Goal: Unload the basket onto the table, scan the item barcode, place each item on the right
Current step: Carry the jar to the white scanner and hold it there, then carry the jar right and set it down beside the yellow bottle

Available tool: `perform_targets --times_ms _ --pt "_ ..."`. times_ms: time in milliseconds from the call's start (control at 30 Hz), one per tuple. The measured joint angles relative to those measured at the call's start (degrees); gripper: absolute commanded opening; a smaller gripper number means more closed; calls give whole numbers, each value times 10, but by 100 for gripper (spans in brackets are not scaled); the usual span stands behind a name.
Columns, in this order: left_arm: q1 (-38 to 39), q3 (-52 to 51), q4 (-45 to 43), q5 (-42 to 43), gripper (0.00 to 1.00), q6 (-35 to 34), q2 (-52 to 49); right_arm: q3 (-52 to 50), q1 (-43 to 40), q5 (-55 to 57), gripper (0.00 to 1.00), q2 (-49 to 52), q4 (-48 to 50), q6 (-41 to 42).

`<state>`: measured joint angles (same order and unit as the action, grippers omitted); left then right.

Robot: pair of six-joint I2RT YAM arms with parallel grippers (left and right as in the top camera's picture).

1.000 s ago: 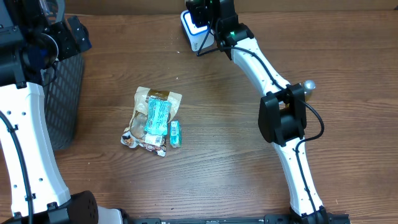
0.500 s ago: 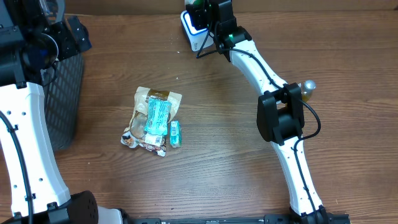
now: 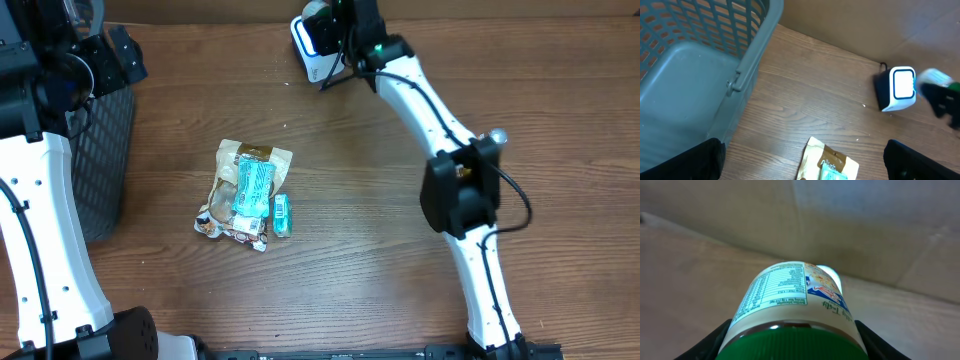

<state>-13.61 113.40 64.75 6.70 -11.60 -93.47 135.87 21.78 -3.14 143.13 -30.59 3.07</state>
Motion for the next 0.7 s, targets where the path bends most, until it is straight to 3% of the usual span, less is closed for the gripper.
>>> perform_targets --times_ms 300,500,700 --pt "0 0 0 0 100 0 0 6 -2 -27 4 -146 -327 55" --pt "0 0 0 0 100 0 0 4 -7 -38 5 -146 -533 68" --pt "0 0 0 0 100 0 0 3 -7 -40 4 -143 -660 75"
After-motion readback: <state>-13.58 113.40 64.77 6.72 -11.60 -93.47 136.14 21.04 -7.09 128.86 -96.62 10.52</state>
